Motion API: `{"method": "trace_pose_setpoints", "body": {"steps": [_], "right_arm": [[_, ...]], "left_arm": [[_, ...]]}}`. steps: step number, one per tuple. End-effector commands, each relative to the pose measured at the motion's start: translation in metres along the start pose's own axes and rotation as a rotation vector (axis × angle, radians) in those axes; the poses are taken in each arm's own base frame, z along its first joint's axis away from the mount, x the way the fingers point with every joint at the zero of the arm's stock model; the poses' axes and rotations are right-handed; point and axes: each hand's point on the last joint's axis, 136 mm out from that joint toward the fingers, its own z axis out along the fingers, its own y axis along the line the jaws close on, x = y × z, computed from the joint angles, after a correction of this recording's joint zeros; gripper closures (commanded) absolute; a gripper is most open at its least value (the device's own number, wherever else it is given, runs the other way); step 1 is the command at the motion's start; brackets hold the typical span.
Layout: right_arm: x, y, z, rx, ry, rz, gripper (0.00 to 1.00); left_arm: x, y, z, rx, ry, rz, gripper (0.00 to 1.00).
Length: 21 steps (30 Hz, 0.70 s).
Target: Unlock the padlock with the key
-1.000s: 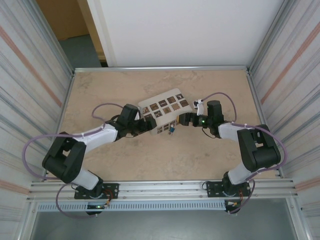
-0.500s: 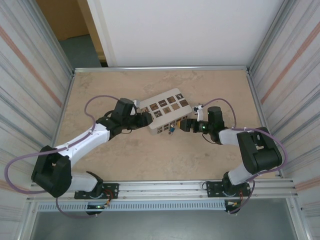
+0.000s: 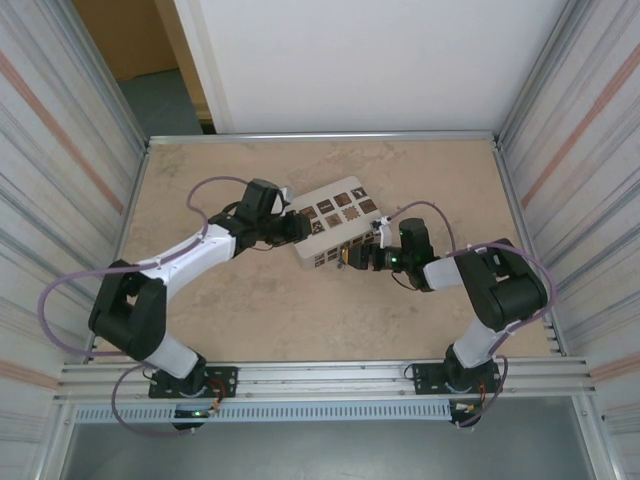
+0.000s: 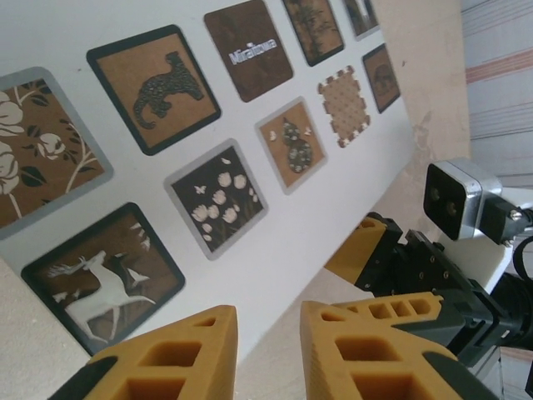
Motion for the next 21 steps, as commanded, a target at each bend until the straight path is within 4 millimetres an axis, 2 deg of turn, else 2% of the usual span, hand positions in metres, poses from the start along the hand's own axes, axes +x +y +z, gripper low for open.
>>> {"method": "trace_pose_setpoints", "body": {"steps": [1, 13, 21], "right_arm": [[-0.014, 0.004, 0.008, -0.016, -0.032, -0.024, 0.34], [-0.018, 0.001, 0.021, -0.036, -0.038, -0.044, 0.36], [-0.016, 0.011, 0.025, -0.095, -0.030, -0.064, 0.38]], "left_arm": [[-0.009, -0.007, 0.003, 0.031, 0.009, 0.025, 0.77], [0.004, 0.022, 0.027, -0.046, 0.080, 0.007, 0.79], [0.010, 0.031, 0.034, -0.066, 0.100, -0.004, 0.80]]}}
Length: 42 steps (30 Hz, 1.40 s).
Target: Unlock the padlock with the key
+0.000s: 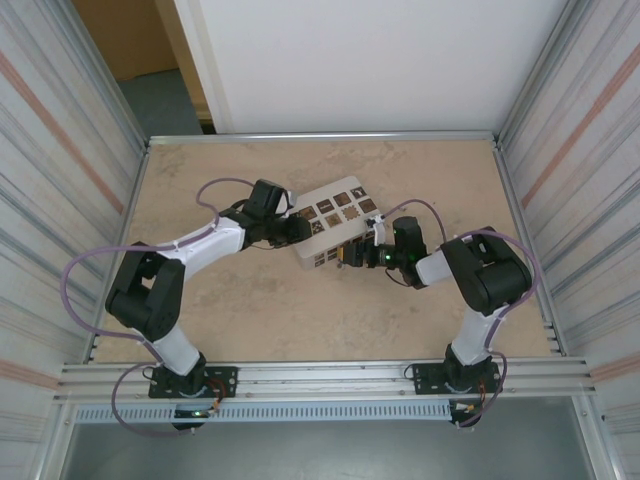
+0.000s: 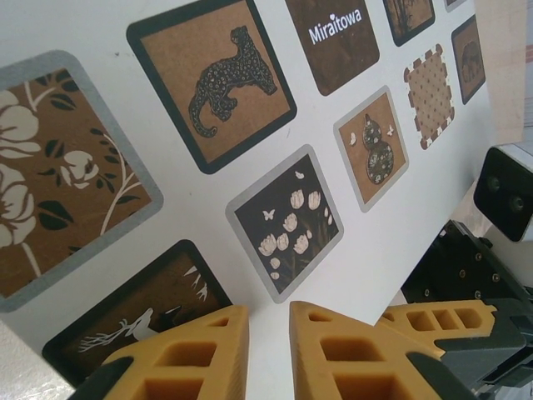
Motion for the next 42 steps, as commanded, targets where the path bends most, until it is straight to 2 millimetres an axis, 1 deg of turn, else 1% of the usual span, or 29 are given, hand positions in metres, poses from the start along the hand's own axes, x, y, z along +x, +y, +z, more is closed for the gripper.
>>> {"method": "trace_pose_setpoints", "body": {"steps": [1, 8, 23, 29, 36, 42], "right_arm": [[-0.011, 0.016, 0.006, -0.073, -0.017, -0.033, 0.39], [-0.012, 0.021, 0.007, -0.110, -0.024, -0.045, 0.42], [-0.006, 0.032, 0.001, -0.169, -0.025, -0.087, 0.55], [-0.004, 0.030, 0.000, -0.158, -0.027, -0.088, 0.59], [-0.002, 0.025, -0.003, -0.139, -0.028, -0.082, 0.67], [-0.002, 0.023, -0.005, -0.122, -0.023, -0.080, 0.76]], "left_arm": [[0.006, 0.010, 0.008, -0.026, 0.034, 0.003, 0.81], [0.011, 0.018, 0.012, -0.046, 0.048, -0.010, 0.81], [0.015, 0.022, 0.014, -0.050, 0.055, -0.021, 0.81], [0.016, 0.023, 0.014, -0.051, 0.058, -0.023, 0.82], [0.016, 0.023, 0.014, -0.056, 0.058, -0.023, 0.82], [0.016, 0.023, 0.013, -0.057, 0.056, -0.023, 0.83]]}}
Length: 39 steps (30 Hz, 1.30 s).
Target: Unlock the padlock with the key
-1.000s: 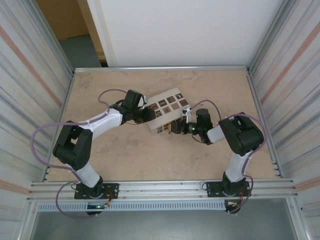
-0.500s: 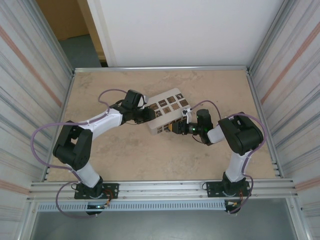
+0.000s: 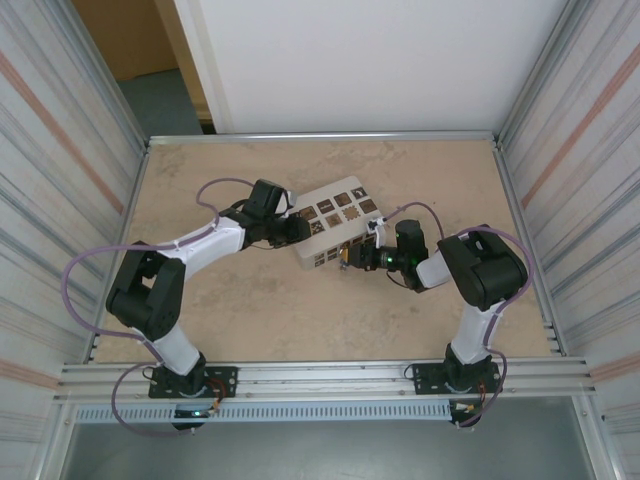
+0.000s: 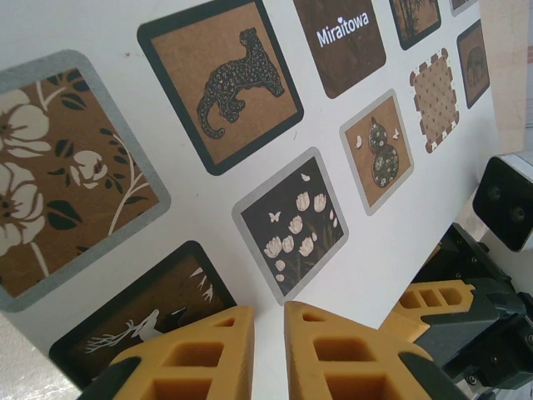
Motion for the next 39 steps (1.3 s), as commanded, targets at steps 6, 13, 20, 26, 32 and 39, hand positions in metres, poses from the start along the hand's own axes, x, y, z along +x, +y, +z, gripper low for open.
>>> {"method": "trace_pose_setpoints", "body": {"steps": [6, 13, 20, 26, 32, 39], "right_arm": [[-0.006, 0.018, -0.003, -0.049, -0.004, -0.055, 0.85], [-0.009, 0.014, -0.007, -0.020, -0.023, -0.043, 0.96], [-0.017, 0.011, -0.011, 0.012, -0.072, 0.009, 1.00], [-0.026, 0.006, -0.014, 0.039, -0.148, 0.114, 1.00], [-0.032, -0.001, -0.018, 0.077, -0.201, 0.204, 1.00], [-0.036, -0.009, -0.015, 0.097, -0.223, 0.289, 1.00]], "left_arm": [[0.016, 0.022, 0.011, -0.060, 0.052, -0.022, 0.84], [0.018, 0.025, 0.010, -0.071, 0.055, -0.024, 0.84], [0.027, 0.029, 0.012, -0.070, 0.068, -0.043, 0.85], [0.039, 0.026, 0.017, -0.057, 0.081, -0.058, 0.85], [0.048, 0.024, 0.019, -0.049, 0.083, -0.075, 0.85], [0.055, 0.022, 0.020, -0.052, 0.092, -0.069, 0.85]]}}
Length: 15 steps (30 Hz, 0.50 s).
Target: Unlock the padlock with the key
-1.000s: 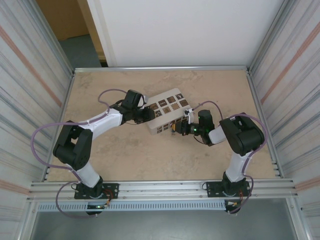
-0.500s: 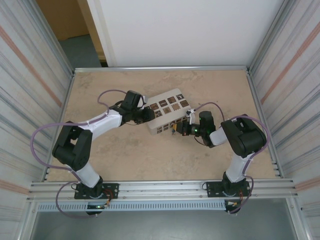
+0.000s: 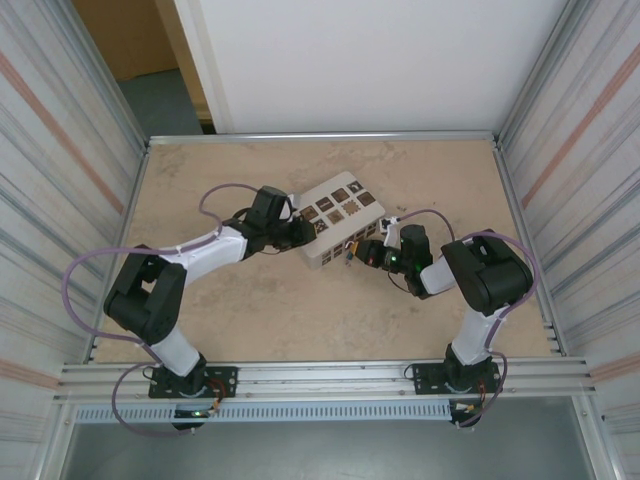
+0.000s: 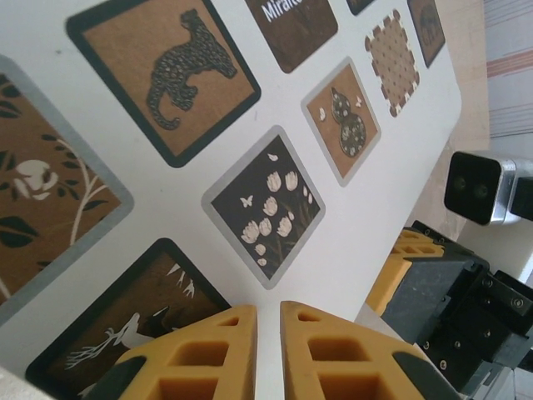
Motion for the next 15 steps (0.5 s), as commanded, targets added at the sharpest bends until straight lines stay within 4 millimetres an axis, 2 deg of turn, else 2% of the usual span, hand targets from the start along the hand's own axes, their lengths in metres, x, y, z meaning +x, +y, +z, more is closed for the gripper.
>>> {"method": "trace_pose_setpoints", "body": {"steps": [1, 15], "right_arm": [[-0.019, 0.016, 0.002, -0.039, -0.068, 0.021, 1.00], [-0.038, 0.012, 0.007, -0.016, -0.129, 0.109, 1.00]], "left_arm": [[0.049, 0.037, 0.008, -0.118, 0.145, -0.072, 0.85], [0.056, 0.042, 0.006, -0.132, 0.158, -0.072, 0.85]]}}
